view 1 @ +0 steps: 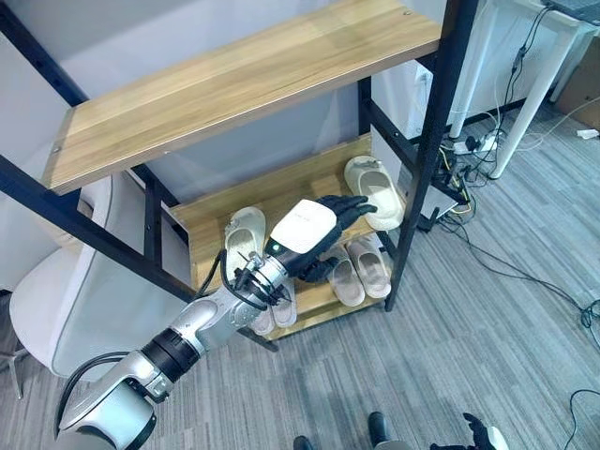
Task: Arrange the slippers neatly on the shoe rack.
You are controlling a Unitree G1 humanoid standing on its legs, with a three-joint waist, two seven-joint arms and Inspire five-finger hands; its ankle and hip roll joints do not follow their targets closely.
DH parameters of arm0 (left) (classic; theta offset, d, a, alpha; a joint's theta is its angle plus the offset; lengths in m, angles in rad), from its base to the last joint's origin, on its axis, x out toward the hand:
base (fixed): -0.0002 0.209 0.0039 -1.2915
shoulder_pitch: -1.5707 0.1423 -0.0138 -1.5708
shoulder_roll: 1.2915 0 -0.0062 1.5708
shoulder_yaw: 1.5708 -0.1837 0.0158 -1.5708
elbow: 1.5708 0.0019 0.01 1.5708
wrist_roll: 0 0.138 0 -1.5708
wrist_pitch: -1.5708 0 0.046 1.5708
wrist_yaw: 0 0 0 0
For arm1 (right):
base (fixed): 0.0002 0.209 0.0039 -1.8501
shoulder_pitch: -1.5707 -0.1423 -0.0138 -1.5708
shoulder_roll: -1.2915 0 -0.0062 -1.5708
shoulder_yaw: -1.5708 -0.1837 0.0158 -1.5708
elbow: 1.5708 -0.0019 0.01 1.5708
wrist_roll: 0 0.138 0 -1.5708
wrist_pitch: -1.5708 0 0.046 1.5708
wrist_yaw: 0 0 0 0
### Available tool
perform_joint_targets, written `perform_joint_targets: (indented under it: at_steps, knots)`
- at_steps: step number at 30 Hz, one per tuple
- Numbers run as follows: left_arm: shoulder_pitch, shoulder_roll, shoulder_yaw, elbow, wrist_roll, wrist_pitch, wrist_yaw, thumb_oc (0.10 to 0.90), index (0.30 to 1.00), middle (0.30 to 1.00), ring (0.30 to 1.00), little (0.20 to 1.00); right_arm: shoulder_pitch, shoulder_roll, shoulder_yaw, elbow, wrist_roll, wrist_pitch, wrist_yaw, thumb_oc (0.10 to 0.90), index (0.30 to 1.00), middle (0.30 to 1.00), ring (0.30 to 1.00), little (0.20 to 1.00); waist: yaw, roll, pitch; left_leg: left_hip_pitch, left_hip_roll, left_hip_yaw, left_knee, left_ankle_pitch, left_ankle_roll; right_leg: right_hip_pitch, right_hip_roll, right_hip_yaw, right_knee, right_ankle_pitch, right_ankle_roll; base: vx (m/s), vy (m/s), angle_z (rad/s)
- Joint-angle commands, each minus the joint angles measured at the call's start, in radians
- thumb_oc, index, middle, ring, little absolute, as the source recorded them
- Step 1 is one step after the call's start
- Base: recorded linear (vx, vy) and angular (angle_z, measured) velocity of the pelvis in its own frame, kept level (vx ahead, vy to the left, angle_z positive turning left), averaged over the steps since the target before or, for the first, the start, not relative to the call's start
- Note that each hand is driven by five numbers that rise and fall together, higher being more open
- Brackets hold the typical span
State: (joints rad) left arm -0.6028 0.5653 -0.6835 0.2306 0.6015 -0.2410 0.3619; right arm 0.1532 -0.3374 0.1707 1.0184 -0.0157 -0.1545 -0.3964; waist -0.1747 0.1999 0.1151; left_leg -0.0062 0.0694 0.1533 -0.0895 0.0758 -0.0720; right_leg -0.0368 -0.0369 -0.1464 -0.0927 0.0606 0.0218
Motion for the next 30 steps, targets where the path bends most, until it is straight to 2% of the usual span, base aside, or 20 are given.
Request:
perform_joint_targets:
  at_steps: [1,4,11,12,13,18,24,30]
  knots:
    - [-0.115,0.007,0.121,0.047,0.016,0.017,0.094,0.8,0.9,0.9,0.9,0.9,-0.007,0.003,0.003,-0.009,0.005,-0.026,-0.016,0.8,0.9,0.9,0.9,0.9,0.009,-0.041,-0.037,-0.009,-0.027,-0.012,0.002,-0.077,-0.008,-0.002,-0.052,-0.013,0.006,-0.089,0.098,0.0,0.018,0.11]
    - [-0.103,0.01,0.153,0.118,0.007,0.04,0.122,0.8,0.9,0.9,0.9,0.9,-0.017,-0.002,0.031,-0.041,-0.018,-0.025,-0.011,0.8,0.9,0.9,0.9,0.9,0.012,-0.033,-0.037,-0.018,-0.031,-0.013,0.002,-0.076,-0.008,-0.011,-0.056,-0.014,0.005,-0.088,0.098,0.01,0.016,0.08]
    - [-0.177,0.037,0.122,0.259,0.036,0.087,0.152,0.8,0.9,0.9,0.9,0.9,-0.038,-0.019,0.042,-0.057,-0.029,-0.026,-0.018,0.8,0.9,0.9,0.9,0.9,0.014,-0.023,-0.035,-0.041,-0.036,-0.02,0.002,-0.071,-0.005,-0.03,-0.059,-0.016,0.006,-0.081,0.1,0.0,0.0,0.0]
    - [-0.184,0.048,0.125,0.285,0.043,0.1,0.158,0.8,0.9,0.9,0.9,0.9,-0.036,-0.022,0.036,-0.063,-0.033,-0.03,-0.027,0.8,0.9,0.9,0.9,0.9,0.015,-0.02,-0.034,-0.047,-0.037,-0.022,0.002,-0.071,-0.005,-0.037,-0.06,-0.017,0.006,-0.08,0.101,0.0,0.0,0.0]
    - [-0.172,0.073,0.168,0.297,0.024,0.114,0.174,0.8,0.9,0.9,0.9,0.9,-0.013,-0.012,0.02,-0.076,-0.037,-0.027,-0.041,0.8,0.9,0.9,0.9,0.9,0.014,-0.016,-0.03,-0.058,-0.038,-0.02,0.002,-0.069,-0.006,-0.048,-0.062,-0.017,0.007,-0.079,0.1,0.0,0.0,0.0]
    - [-0.159,0.117,0.184,0.317,0.042,0.13,0.183,0.8,0.9,0.9,0.9,0.9,0.011,0.003,0.023,-0.078,-0.042,-0.022,-0.034,0.8,0.9,0.9,0.9,0.9,0.008,-0.009,-0.028,-0.068,-0.037,-0.012,0.002,-0.069,-0.005,-0.066,-0.059,-0.009,0.014,-0.078,0.096,0.02,0.008,0.0]
    - [-0.153,0.146,0.22,0.333,-0.011,0.106,0.19,0.8,0.9,0.9,0.9,0.9,0.011,-0.031,0.005,-0.067,-0.014,-0.029,-0.01,0.8,0.9,0.9,0.9,0.9,0.006,-0.009,-0.023,-0.081,-0.037,-0.008,0.002,-0.065,-0.007,-0.083,-0.059,-0.006,0.018,-0.076,0.093,0.0,0.001,-0.02]
    - [-0.119,0.174,0.282,0.362,-0.102,0.084,0.193,0.8,0.9,0.9,0.9,0.9,0.041,-0.051,-0.009,-0.149,-0.028,-0.042,-0.006,0.8,0.9,0.9,0.9,0.9,-0.013,0.005,-0.016,-0.092,-0.038,0.006,0.002,-0.062,-0.007,-0.108,-0.061,0.01,0.041,-0.082,0.088,0.01,0.012,-0.08]
